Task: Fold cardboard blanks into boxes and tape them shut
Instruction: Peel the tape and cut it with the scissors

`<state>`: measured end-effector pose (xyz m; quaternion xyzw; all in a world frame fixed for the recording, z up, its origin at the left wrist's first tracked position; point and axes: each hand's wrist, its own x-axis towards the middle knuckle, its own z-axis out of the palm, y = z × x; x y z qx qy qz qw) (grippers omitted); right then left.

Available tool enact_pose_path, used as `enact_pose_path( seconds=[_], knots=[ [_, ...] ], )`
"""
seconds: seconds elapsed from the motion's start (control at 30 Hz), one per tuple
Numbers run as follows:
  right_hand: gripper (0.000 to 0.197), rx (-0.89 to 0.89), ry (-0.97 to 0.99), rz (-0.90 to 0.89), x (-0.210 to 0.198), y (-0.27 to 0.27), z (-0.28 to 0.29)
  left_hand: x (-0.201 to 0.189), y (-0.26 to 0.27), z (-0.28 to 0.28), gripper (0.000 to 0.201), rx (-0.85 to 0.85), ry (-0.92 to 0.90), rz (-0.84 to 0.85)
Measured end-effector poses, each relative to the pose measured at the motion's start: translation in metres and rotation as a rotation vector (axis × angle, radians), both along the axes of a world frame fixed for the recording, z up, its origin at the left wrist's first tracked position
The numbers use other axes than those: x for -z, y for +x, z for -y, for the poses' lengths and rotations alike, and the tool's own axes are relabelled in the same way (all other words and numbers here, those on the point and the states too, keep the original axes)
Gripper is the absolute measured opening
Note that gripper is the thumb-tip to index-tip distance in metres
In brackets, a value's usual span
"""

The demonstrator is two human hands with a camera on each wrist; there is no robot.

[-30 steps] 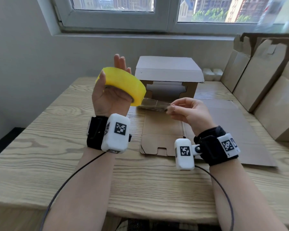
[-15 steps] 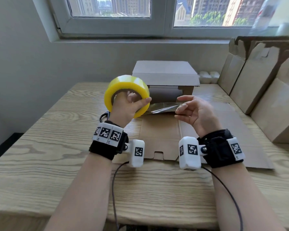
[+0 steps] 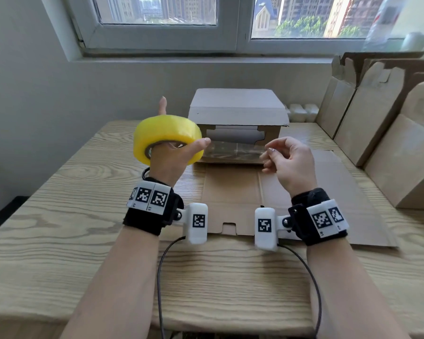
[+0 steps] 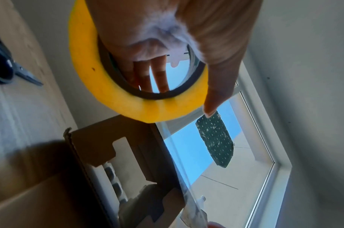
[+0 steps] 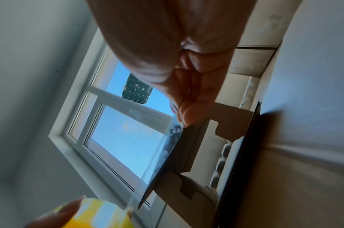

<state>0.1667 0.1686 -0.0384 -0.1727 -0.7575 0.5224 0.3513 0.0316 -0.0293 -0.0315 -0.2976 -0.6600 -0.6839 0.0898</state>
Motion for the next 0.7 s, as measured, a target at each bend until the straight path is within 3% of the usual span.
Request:
enact_pose_path(
  seconds=[0.17, 0.27, 0.4, 0.5, 0.57, 0.63, 0.7],
  knots=[
    [0.017, 0.203, 0.215, -0.123, -0.004, 0.005, -0.004, -0.003, 0.009, -0.001, 0.095, 0.037, -0.061, -0.144],
    [0.021, 0.346, 0.238, -0.198, -0.007, 0.012, -0.015, -0.002, 0.011, -0.002, 0.074, 0.061, -0.128, -0.177],
    [0.017, 0.381, 0.256, -0.207, -0.006, 0.012, -0.019, 0.001, 0.005, 0.002, 0.054, -0.005, -0.22, -0.22],
    [0.015, 0.382, 0.268, -0.209, -0.005, 0.01, -0.019, -0.002, 0.004, 0.003, 0.069, -0.037, -0.266, -0.184],
    [0.016, 0.387, 0.254, -0.205, -0.003, 0.01, -0.022, -0.007, 0.008, 0.004, 0.084, 0.009, -0.202, 0.001],
    [0.016, 0.384, 0.243, -0.194, -0.002, 0.01, -0.023, -0.007, 0.01, 0.004, 0.081, 0.022, -0.208, 0.119],
    [0.016, 0.393, 0.239, -0.194, -0.001, 0.011, -0.024, -0.01, 0.01, 0.004, 0.081, -0.052, -0.277, 0.088]
  ],
)
